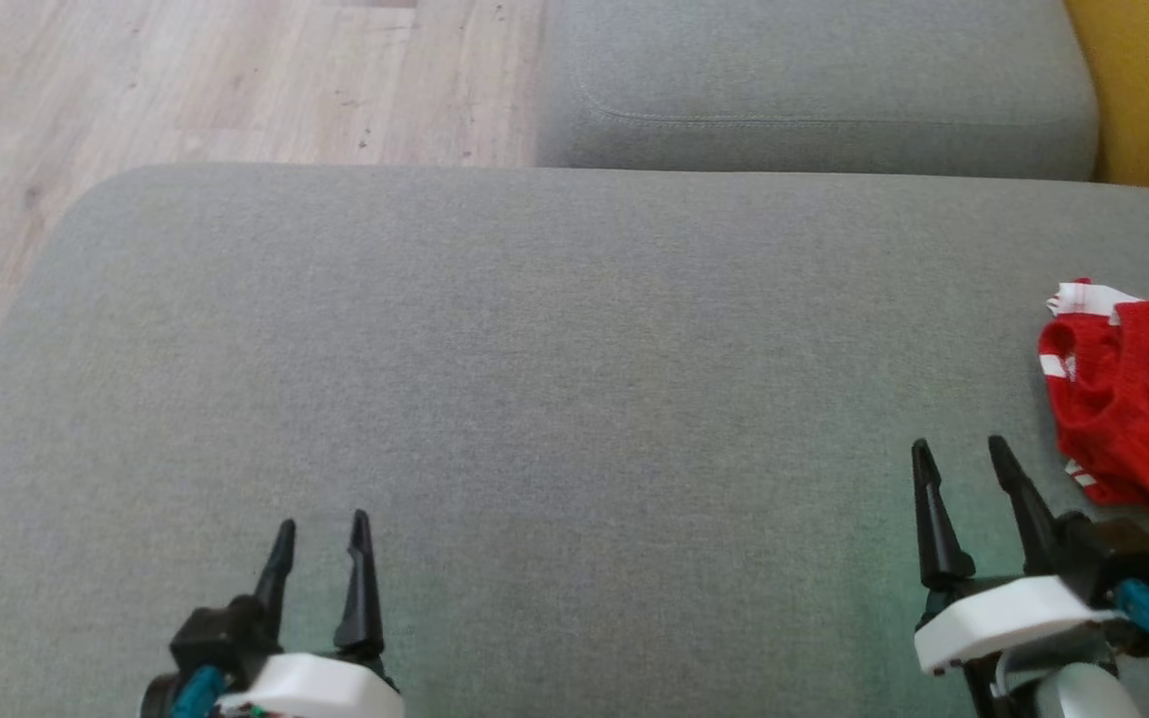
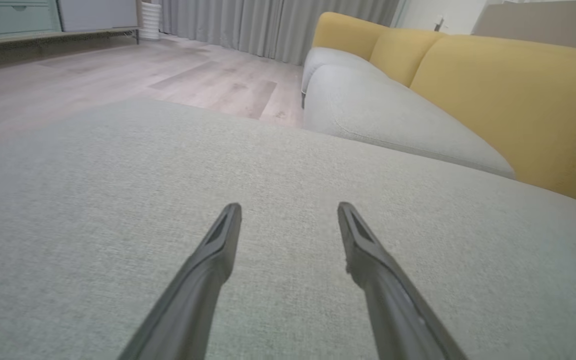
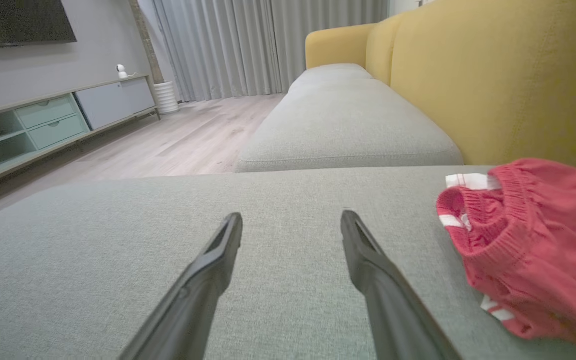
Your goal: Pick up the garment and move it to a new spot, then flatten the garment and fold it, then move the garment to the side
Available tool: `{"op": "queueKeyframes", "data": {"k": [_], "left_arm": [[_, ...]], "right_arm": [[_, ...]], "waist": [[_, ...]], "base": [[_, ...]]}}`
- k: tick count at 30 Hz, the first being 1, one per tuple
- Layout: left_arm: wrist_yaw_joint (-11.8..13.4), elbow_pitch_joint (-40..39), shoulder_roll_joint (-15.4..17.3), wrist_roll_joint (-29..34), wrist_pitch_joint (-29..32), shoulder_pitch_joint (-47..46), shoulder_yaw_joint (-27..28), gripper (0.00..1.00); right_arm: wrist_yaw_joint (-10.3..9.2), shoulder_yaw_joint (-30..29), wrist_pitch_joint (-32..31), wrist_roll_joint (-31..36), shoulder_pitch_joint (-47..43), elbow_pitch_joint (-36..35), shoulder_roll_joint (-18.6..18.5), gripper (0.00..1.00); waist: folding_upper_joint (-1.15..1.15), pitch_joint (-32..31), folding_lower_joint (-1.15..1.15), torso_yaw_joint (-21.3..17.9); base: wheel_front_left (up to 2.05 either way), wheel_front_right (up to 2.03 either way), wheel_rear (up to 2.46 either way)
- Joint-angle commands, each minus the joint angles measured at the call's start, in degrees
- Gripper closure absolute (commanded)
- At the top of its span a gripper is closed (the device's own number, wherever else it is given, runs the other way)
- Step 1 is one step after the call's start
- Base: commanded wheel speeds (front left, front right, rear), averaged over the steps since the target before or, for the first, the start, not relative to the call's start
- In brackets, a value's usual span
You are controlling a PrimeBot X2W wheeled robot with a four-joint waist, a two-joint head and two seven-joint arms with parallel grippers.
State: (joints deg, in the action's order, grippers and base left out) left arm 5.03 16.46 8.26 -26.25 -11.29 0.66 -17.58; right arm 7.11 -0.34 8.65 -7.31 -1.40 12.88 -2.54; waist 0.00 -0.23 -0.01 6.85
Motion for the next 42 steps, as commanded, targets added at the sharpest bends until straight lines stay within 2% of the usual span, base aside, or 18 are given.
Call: {"op": "queueKeyframes", "data": {"k": [1,15,16,20,42], "left_arm": [[-0.08,-1.82,0.22,-0.01,0.41,-1.64,0.97,0.0],[0.07,-2.31,0.26,-0.55,0.74,-1.66,0.3,0.0],[-0.01,-0.29,0.01,-0.16,0.73,0.0,-1.14,1.0],[-0.05,2.7,-0.23,-0.45,0.78,0.82,-1.06,1.0],[-2.35,1.84,-1.17,-12.55,3.92,-0.63,3.58,1.0]], "right_arm": [[0.37,1.79,0.88,-0.6,1.48,-2.14,-0.35,0.0],[0.37,2.7,1.3,-0.92,1.32,-2.69,-0.34,0.0],[0.0,1.33,0.92,-0.72,-0.47,-0.42,0.0,1.0],[-0.02,1.55,0.82,-1.06,-1.4,3.05,0.01,1.0],[0.05,0.32,-1.98,-16.72,0.25,2.69,-0.21,1.0]], "waist": [[0.0,-0.01,0.01,-0.42],[0.0,0.07,0.01,-2.25],[0.0,0.04,0.01,-2.21],[0.0,0.05,0.01,-2.29],[0.0,0.11,0.01,-3.13]], "base": [[0.0,0.0,0.0],[0.0,0.0,0.0],[0.0,0.0,0.0],[0.0,0.0,0.0],[0.0,0.0,0.0]]}}
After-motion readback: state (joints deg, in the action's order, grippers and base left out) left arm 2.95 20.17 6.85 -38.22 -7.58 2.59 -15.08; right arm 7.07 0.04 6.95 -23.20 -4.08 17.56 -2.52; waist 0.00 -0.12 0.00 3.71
